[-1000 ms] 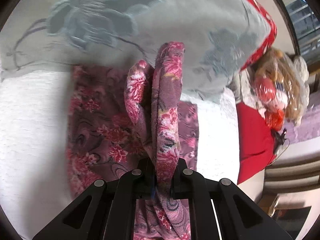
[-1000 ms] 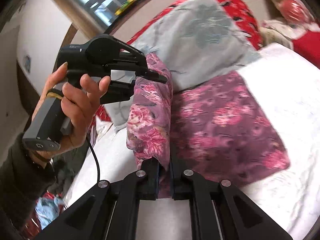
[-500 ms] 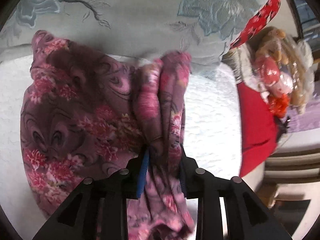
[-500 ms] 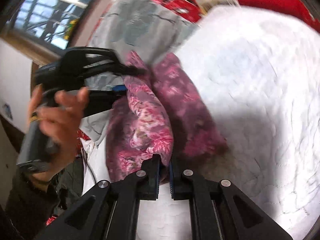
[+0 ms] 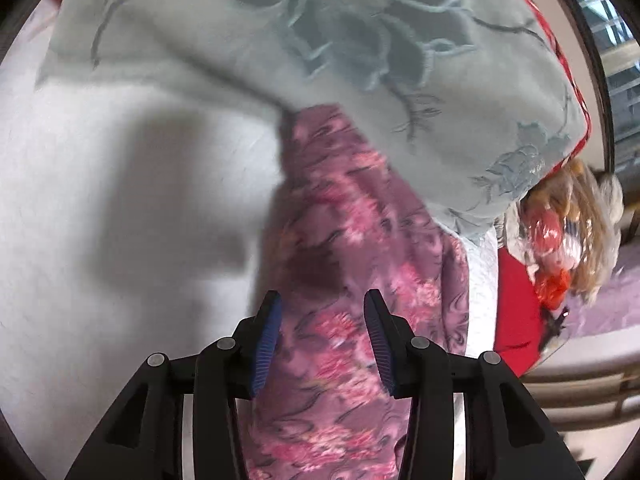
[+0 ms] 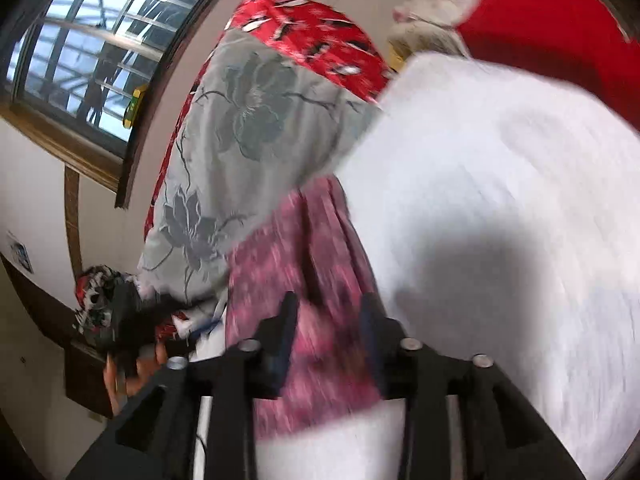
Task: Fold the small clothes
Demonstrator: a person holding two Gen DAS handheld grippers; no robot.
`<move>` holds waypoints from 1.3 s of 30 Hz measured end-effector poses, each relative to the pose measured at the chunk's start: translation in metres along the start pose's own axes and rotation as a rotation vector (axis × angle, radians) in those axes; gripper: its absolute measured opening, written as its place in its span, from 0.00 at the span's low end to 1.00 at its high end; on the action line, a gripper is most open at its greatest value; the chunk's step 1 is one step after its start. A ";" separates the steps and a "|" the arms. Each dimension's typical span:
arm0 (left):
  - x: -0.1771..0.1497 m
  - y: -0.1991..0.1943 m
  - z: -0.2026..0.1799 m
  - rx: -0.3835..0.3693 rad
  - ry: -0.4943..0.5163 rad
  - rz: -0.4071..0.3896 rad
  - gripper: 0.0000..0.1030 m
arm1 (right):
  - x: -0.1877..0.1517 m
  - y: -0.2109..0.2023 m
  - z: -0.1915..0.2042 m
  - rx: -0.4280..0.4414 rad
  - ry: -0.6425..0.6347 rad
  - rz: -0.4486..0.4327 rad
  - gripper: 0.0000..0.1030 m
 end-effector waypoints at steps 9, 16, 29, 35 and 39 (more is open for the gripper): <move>-0.020 0.018 0.013 -0.042 0.025 0.015 0.40 | 0.038 0.148 0.060 -0.158 -0.137 0.174 0.35; -0.034 0.012 0.011 0.007 0.129 -0.031 0.55 | 0.061 0.144 0.088 -0.102 -0.244 0.044 0.04; -0.095 -0.007 0.013 -0.017 0.128 -0.128 0.55 | 0.022 0.113 0.029 -0.172 -0.167 0.284 0.40; -0.093 0.011 0.002 0.001 0.211 -0.104 0.59 | 0.014 0.080 0.054 -0.168 -0.353 0.148 0.05; -0.096 0.018 0.002 0.016 0.229 -0.091 0.61 | 0.015 0.106 0.027 -0.346 -0.325 0.206 0.09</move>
Point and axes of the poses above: each gripper's, at about its wrist camera, not at the fingertips, and y roughly the way its jaws point, z to its left, x to its top, the point moved 3 cm from there along y, roughly the way its jaws point, and after that the axes turned 15 degrees about y, right-handed, at the moved point
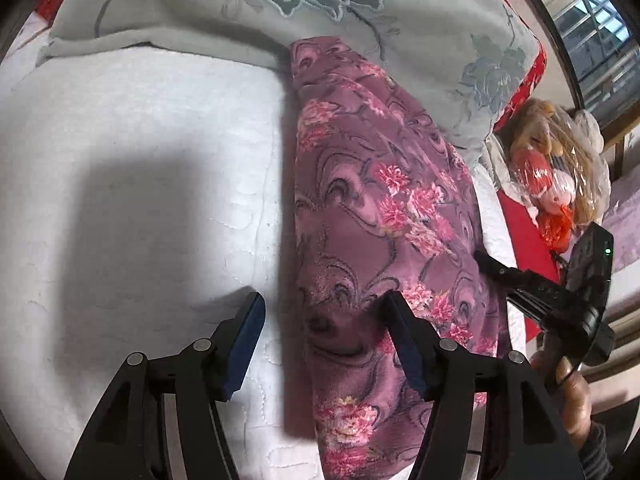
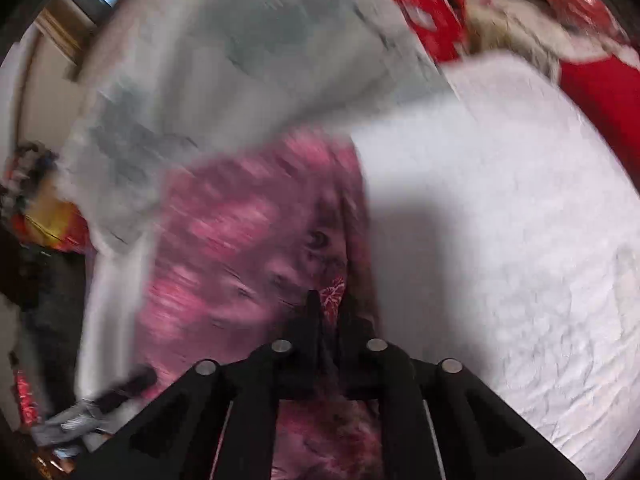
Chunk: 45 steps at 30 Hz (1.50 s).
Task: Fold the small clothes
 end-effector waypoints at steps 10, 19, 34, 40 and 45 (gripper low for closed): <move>0.001 -0.005 0.001 -0.014 -0.007 0.016 0.59 | -0.056 -0.045 -0.027 0.072 0.118 0.018 0.06; 0.006 -0.016 0.010 -0.043 -0.029 -0.002 0.57 | -0.065 -0.052 -0.034 -0.019 0.115 -0.035 0.13; 0.014 -0.021 0.021 0.042 -0.014 -0.048 0.60 | -0.039 -0.005 0.023 -0.023 0.018 -0.109 0.24; 0.018 -0.021 0.022 0.013 -0.034 -0.089 0.57 | 0.003 -0.012 0.047 -0.010 -0.033 -0.165 0.28; 0.020 -0.012 0.025 0.016 -0.035 -0.086 0.58 | 0.049 0.014 0.058 0.064 0.038 -0.165 0.28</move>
Point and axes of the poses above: each gripper's, at about its wrist camera, not at the fingertips, and y roughly the way its jaws point, z to its left, x to its top, the point moved 3 cm from there along y, roughly the way its jaws point, and after that the axes turned 15 degrees about y, right-handed, at the moved point
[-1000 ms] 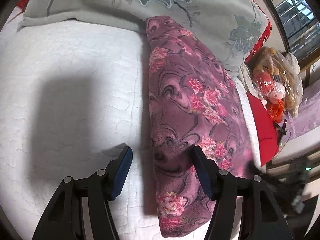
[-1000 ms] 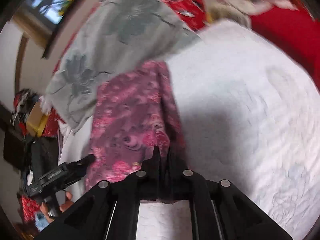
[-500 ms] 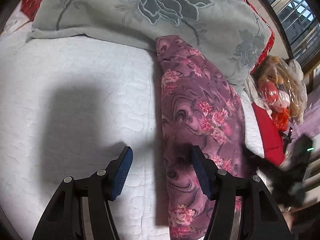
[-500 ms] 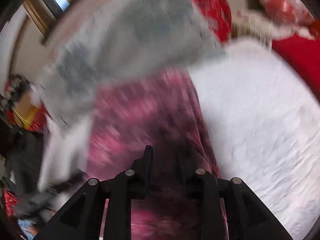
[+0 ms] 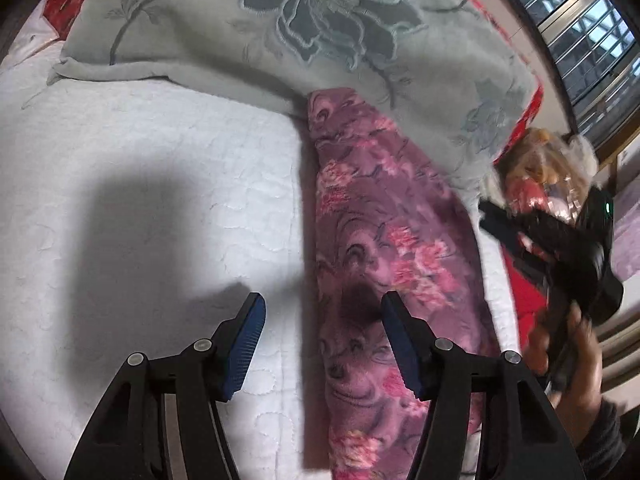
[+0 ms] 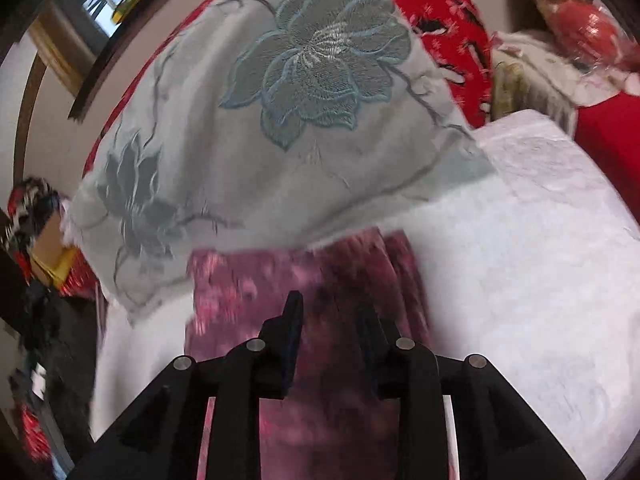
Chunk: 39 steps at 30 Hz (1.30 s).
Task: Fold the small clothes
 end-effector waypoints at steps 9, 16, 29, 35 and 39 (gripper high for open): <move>0.027 0.003 0.021 -0.041 -0.079 -0.018 0.59 | 0.024 0.030 -0.036 -0.110 0.105 -0.054 0.47; 0.113 0.057 0.014 -0.032 -0.050 0.074 0.59 | 0.026 0.048 -0.037 0.002 0.191 0.047 0.48; 0.147 0.096 0.015 0.054 -0.009 0.156 0.46 | 0.029 0.023 -0.036 0.028 0.152 -0.028 0.24; 0.100 0.089 0.015 0.062 -0.030 0.208 0.54 | -0.014 0.021 -0.038 0.091 0.069 0.134 0.24; 0.090 0.067 -0.003 0.078 0.010 0.214 0.52 | -0.018 -0.006 -0.046 0.095 0.148 0.098 0.25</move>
Point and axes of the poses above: each gripper's, at about its wrist camera, not at the fingertips, and y roughly the way its jaws point, z to its left, x to its top, the point moved 3 cm from there along y, roughly the way its jaws point, and after that the axes turned 15 degrees about y, right-handed, at the moved point
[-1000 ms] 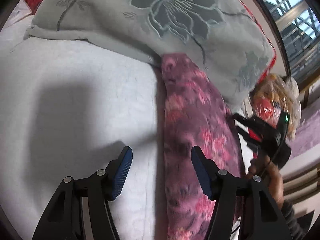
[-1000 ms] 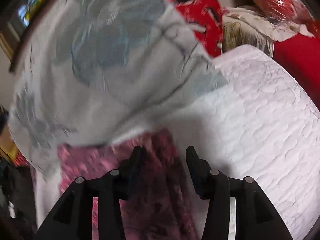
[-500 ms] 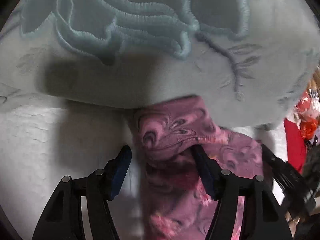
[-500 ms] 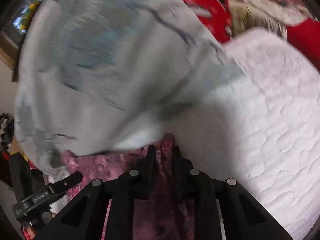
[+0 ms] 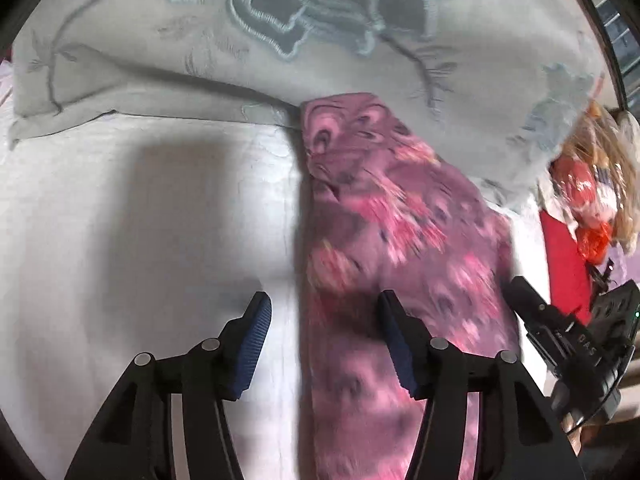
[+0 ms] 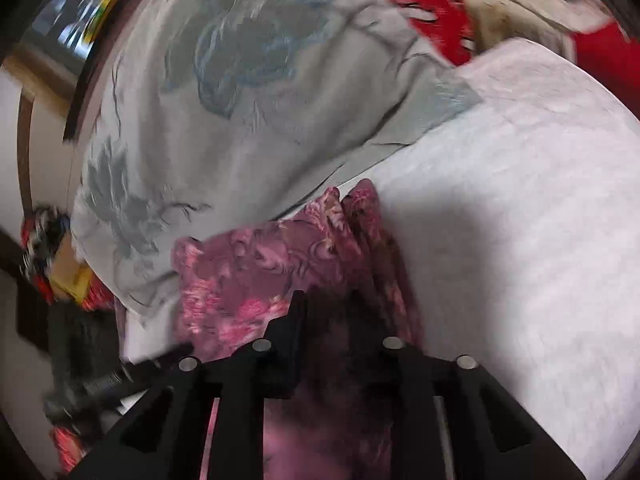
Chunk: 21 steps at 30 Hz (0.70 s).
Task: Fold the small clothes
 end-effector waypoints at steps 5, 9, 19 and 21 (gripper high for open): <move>-0.039 -0.005 -0.018 -0.047 0.005 0.028 0.62 | -0.024 -0.032 -0.023 0.031 -0.067 0.059 0.46; -0.061 0.003 -0.018 -0.072 -0.038 0.061 0.64 | -0.039 -0.049 -0.039 -0.019 -0.086 0.068 0.46; -0.055 0.005 0.017 -0.196 -0.170 0.066 0.64 | -0.009 -0.035 -0.073 0.151 0.166 0.086 0.52; -0.049 0.011 0.009 -0.193 -0.132 0.069 0.69 | -0.008 -0.027 -0.064 0.182 0.134 0.085 0.60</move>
Point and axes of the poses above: each gripper's, at about its wrist camera, not at the fingertips, and y roughly the way its jaws point, z to its left, x to its top, the point moved 3 cm from there along y, roughly the way its jaws point, and after that the axes turned 15 degrees about y, right-handed, at the moved point
